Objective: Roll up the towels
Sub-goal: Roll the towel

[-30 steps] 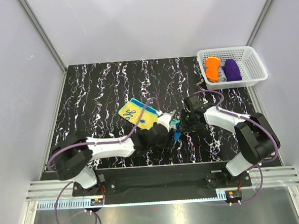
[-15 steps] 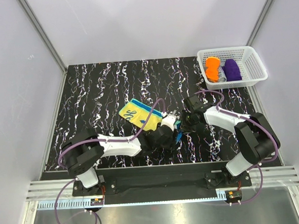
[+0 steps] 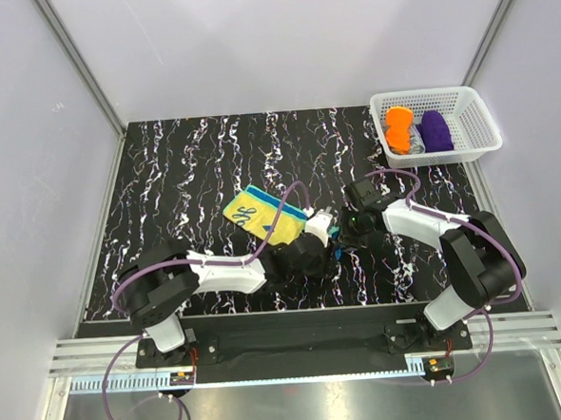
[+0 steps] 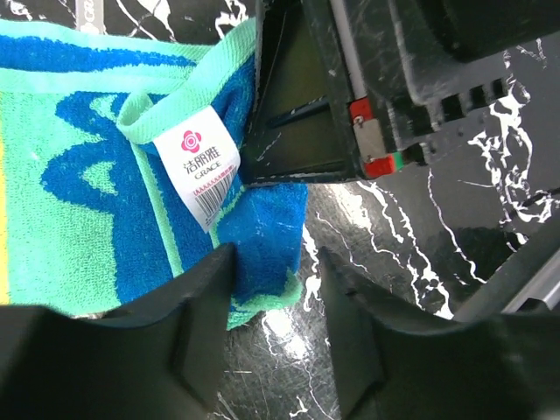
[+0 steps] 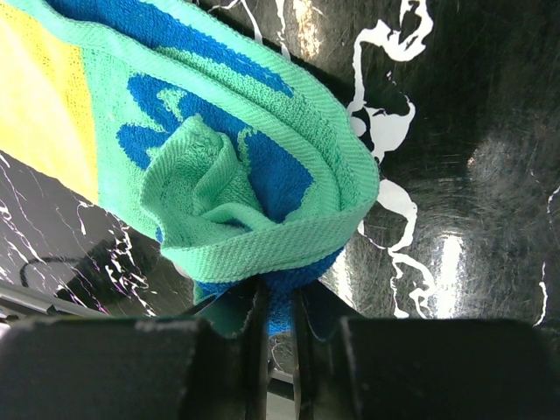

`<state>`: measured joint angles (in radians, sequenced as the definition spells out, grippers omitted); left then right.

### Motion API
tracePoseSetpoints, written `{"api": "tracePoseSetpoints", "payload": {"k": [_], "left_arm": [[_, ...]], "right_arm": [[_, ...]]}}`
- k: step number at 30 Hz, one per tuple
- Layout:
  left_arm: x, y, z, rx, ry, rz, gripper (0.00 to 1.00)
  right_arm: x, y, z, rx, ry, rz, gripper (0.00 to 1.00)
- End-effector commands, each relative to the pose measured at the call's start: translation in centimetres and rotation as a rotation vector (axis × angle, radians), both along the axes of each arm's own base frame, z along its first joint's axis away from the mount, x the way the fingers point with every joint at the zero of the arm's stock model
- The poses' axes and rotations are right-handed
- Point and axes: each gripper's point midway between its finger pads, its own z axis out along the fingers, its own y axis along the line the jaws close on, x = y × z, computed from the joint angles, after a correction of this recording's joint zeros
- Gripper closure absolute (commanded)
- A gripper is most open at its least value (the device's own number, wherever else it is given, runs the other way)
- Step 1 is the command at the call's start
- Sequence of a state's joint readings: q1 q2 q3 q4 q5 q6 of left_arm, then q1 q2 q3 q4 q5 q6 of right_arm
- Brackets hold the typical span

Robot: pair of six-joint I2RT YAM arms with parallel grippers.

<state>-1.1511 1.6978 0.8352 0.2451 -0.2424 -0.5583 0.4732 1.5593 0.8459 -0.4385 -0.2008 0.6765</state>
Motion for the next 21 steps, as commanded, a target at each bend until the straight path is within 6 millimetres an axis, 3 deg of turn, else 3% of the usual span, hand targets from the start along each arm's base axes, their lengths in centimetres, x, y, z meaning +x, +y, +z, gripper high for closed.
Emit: {"api": "tracePoseSetpoints", "payload": {"k": [1,2,8,9,12,15,16,17,21], "left_arm": [[0.5,-1.3,0.5,-0.057,-0.009,0.007,0.57],[0.5,-1.0,-0.2,-0.032,0.005,0.02,0.66],[1.2,0.0,-1.8,-0.011,0.034,0.063,0.86],[1.5,0.2,-2.0,-0.016,0.042,0.076,0.93],[1.5,0.8,-2.5,-0.07,0.085,0.074,1.0],[1.9,1.5,-2.4,-0.208,0.177,0.088,1.0],[2.3,1.9,-2.2,-0.244,0.204,0.087,1.0],[2.5,1.8,-1.6,-0.296,0.206,0.076,1.0],[2.8,3.1,-1.6,-0.378,0.27,0.105,1.0]], "right_arm": [[0.1,0.4,0.9,0.006,-0.026,0.024,0.84],[0.1,0.3,0.9,0.005,-0.025,0.025,0.84],[-0.2,0.4,1.2,0.017,-0.026,0.025,0.85],[-0.3,0.4,1.3,0.025,-0.027,0.026,0.85],[-0.4,0.4,1.5,0.025,-0.033,0.026,0.82],[-0.3,-0.1,2.1,0.006,-0.05,0.012,0.64],[-0.5,-0.4,2.6,-0.001,-0.059,0.008,0.49],[-0.3,-0.6,3.0,-0.008,-0.07,0.004,0.43],[0.1,-1.7,4.3,-0.058,-0.114,-0.024,0.32]]}}
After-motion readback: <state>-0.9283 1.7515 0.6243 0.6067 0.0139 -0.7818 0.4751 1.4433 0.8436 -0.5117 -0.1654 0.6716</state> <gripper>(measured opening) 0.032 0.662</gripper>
